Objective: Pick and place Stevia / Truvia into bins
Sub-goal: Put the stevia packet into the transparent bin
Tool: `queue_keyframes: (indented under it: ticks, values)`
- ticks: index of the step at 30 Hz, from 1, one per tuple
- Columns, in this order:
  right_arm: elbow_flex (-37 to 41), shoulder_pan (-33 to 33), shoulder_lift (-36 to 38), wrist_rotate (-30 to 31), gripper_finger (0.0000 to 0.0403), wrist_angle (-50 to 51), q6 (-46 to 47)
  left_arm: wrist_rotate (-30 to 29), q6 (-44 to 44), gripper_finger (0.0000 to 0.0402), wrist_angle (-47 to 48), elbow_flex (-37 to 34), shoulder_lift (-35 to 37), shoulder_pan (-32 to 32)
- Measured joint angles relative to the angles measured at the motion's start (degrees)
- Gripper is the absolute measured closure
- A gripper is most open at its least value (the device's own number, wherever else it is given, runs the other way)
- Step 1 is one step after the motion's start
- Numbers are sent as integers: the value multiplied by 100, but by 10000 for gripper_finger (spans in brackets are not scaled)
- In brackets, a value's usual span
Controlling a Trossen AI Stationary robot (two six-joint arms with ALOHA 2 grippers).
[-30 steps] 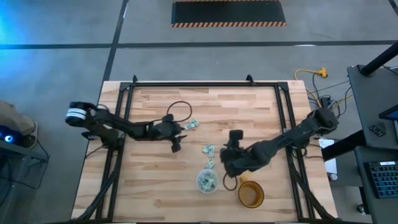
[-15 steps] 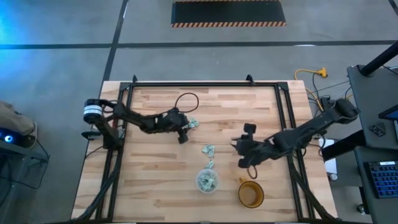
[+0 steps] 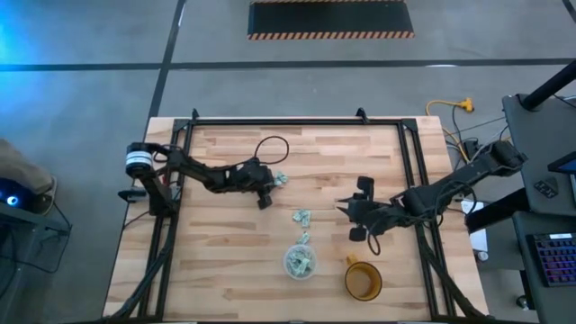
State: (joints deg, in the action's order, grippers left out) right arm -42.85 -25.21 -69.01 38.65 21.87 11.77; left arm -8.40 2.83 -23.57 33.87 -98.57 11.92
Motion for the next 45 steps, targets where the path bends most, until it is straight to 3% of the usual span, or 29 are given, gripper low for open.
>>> queue_keyframes:
  ticks: [6, 16, 28, 45]
  values:
    - [2, 0, -2, 0, 332, 4, 0, 401, -4, 395, 100, -23, 145, -43]
    - [13, 0, -7, 4, 330, 14, -1, 1612, 106, 389, 103, -10, 540, -668]
    - [13, 0, -9, 21, 339, -124, -21, 1899, -227, 389, -524, 292, 861, -1627]
    - [24, 0, -9, 33, 339, -195, -43, 2209, -982, 388, -658, 1310, 477, -2506]
